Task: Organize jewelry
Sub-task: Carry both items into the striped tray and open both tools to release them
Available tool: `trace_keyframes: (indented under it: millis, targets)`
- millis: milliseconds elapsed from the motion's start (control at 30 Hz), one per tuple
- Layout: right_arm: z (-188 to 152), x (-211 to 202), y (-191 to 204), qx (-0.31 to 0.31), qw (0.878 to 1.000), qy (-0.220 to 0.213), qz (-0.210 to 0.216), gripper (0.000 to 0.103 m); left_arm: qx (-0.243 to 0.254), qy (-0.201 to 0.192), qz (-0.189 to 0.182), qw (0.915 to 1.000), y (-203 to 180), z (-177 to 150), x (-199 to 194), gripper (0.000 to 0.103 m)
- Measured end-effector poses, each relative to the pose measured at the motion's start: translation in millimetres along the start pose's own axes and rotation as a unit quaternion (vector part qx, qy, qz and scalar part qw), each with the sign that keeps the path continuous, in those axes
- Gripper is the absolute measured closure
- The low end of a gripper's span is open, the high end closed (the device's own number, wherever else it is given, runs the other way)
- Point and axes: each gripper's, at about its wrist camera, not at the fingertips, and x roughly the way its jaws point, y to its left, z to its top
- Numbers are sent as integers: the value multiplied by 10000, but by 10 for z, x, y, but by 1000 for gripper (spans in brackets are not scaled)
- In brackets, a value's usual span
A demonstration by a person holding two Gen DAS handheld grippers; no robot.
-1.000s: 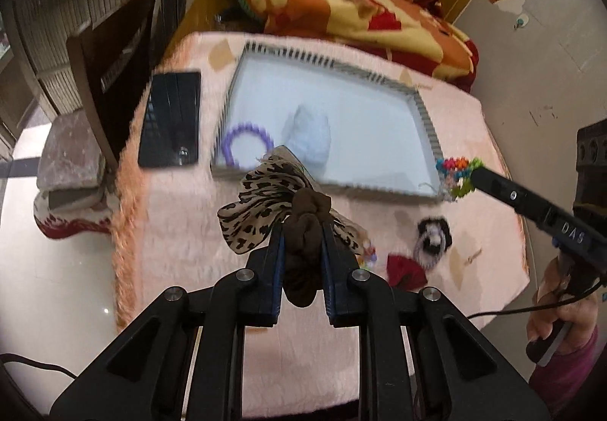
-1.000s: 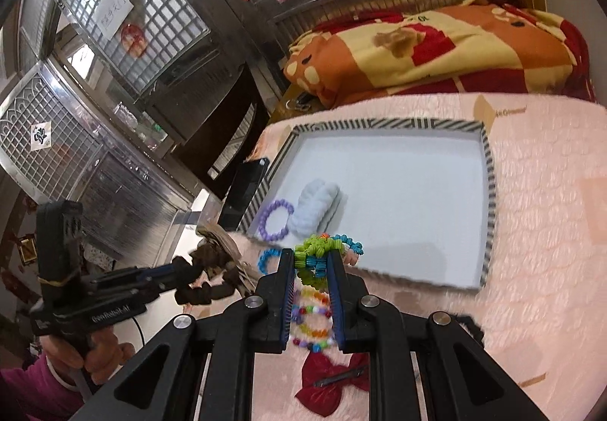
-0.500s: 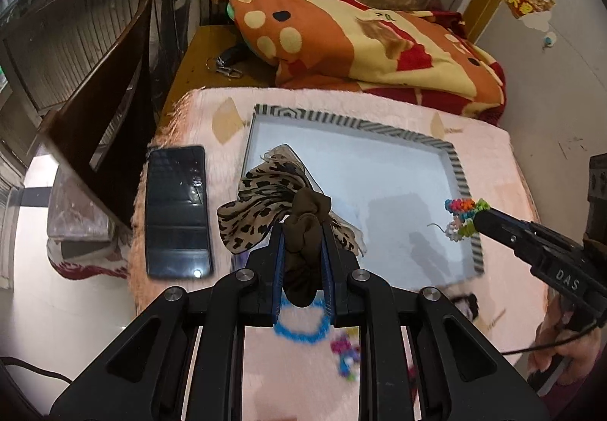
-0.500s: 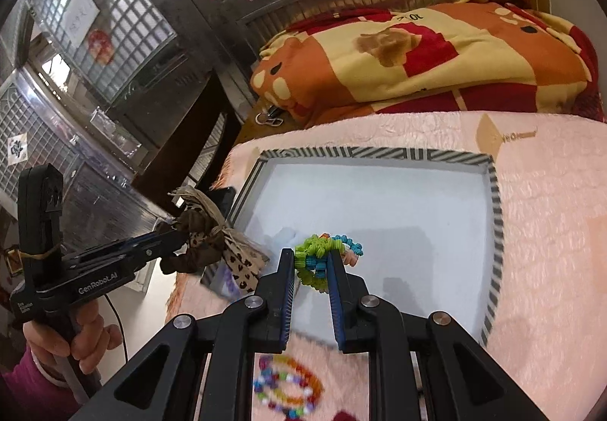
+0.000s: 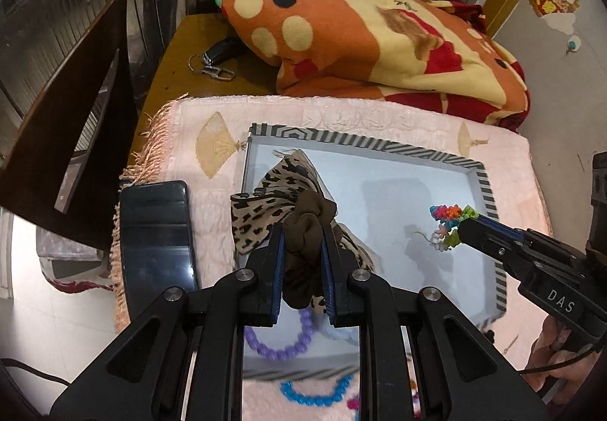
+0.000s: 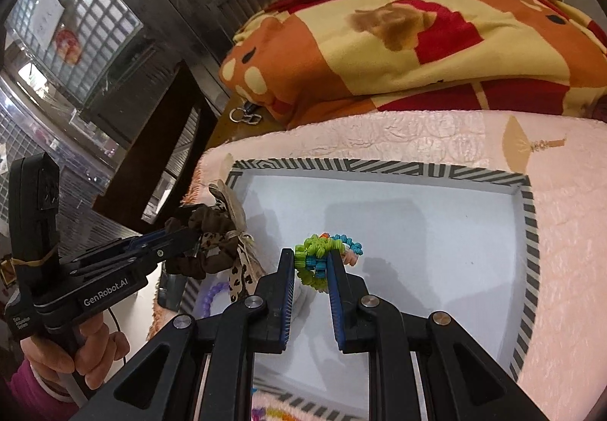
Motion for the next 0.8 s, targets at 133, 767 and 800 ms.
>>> trace_keyframes:
  millis: [133, 767, 800]
  targets:
    - [81, 239, -22, 26, 9998, 211, -54, 87, 3, 123, 64, 9999, 71, 61, 176, 87]
    - [231, 408, -147, 573, 9969, 360, 396, 70, -76, 258, 202, 9994, 219, 72, 377, 61]
    - [203, 362, -153, 608, 9968, 327, 396, 69, -87, 237, 181, 9995, 218, 59, 352, 60]
